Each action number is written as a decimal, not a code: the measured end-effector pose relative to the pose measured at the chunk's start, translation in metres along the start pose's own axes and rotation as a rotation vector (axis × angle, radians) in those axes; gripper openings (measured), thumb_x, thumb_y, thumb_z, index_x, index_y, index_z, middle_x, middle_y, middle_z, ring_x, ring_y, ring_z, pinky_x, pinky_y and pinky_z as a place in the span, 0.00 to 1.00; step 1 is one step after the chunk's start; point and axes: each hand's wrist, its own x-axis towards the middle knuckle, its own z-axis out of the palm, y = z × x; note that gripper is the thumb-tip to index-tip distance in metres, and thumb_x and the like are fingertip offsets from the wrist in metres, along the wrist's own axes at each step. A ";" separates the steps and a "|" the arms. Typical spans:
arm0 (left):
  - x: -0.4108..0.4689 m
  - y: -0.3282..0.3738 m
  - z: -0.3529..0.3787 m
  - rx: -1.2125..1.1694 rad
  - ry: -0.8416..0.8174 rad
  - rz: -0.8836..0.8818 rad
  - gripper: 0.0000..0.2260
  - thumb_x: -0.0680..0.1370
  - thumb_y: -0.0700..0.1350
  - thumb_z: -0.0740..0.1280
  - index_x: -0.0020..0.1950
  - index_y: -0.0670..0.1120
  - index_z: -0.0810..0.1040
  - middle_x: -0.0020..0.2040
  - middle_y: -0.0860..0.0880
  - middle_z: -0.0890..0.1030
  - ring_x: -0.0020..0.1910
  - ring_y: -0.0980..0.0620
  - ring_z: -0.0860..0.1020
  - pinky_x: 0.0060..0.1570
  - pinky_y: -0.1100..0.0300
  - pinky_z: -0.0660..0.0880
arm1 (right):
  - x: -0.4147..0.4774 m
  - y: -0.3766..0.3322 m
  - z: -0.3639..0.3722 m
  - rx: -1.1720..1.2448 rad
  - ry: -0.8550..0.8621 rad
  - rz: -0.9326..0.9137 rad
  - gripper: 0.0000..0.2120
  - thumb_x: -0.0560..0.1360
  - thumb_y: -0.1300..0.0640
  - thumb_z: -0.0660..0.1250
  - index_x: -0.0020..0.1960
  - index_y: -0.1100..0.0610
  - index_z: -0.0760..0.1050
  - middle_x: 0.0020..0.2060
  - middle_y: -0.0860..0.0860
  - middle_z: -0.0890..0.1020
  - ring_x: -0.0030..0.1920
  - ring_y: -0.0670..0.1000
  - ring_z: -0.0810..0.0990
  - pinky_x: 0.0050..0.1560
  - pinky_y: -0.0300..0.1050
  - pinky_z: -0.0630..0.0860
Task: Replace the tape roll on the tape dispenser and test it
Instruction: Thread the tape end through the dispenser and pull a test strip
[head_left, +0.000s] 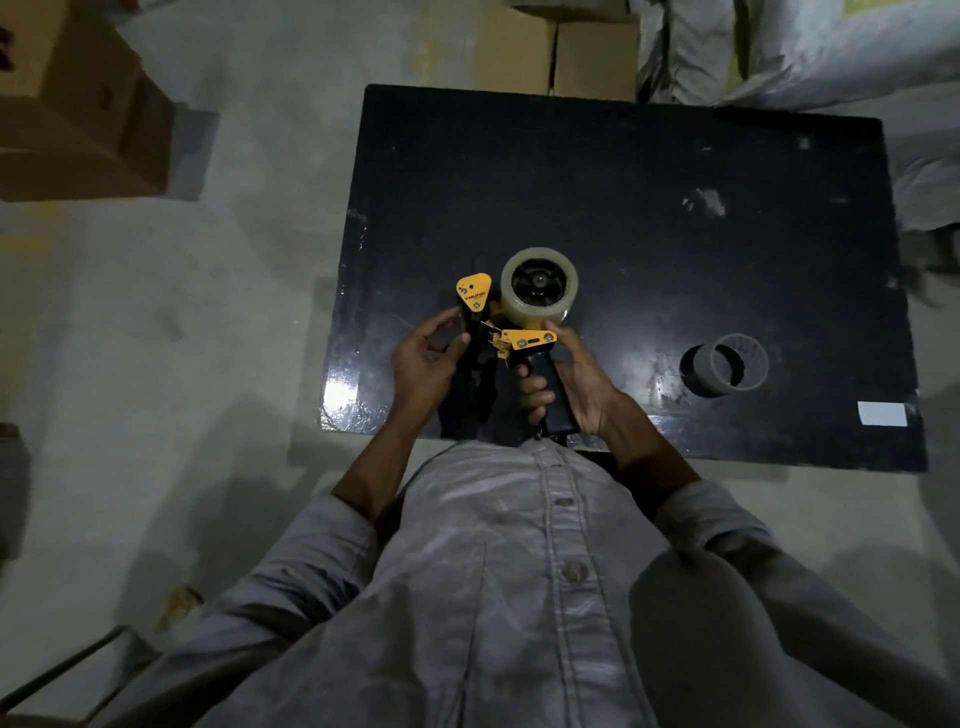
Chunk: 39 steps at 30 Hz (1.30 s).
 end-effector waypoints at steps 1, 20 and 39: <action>0.001 0.002 0.001 0.029 0.012 0.014 0.19 0.81 0.45 0.78 0.72 0.54 0.84 0.63 0.55 0.88 0.59 0.48 0.87 0.52 0.50 0.86 | 0.000 0.002 0.001 -0.001 -0.005 -0.001 0.34 0.80 0.24 0.64 0.50 0.57 0.77 0.35 0.48 0.69 0.29 0.48 0.68 0.34 0.46 0.71; 0.002 0.009 -0.019 0.081 -0.141 0.019 0.07 0.76 0.36 0.82 0.52 0.42 0.90 0.42 0.53 0.90 0.41 0.58 0.87 0.43 0.65 0.81 | -0.027 0.031 -0.007 0.163 -0.191 0.046 0.34 0.84 0.26 0.58 0.52 0.59 0.74 0.34 0.48 0.72 0.29 0.46 0.72 0.32 0.42 0.74; -0.046 0.007 -0.059 0.277 -0.278 0.079 0.08 0.76 0.37 0.81 0.45 0.49 0.90 0.41 0.54 0.90 0.41 0.57 0.86 0.45 0.59 0.82 | -0.056 0.088 0.007 0.074 -0.133 0.077 0.33 0.82 0.25 0.63 0.51 0.58 0.76 0.32 0.47 0.71 0.26 0.45 0.70 0.27 0.40 0.67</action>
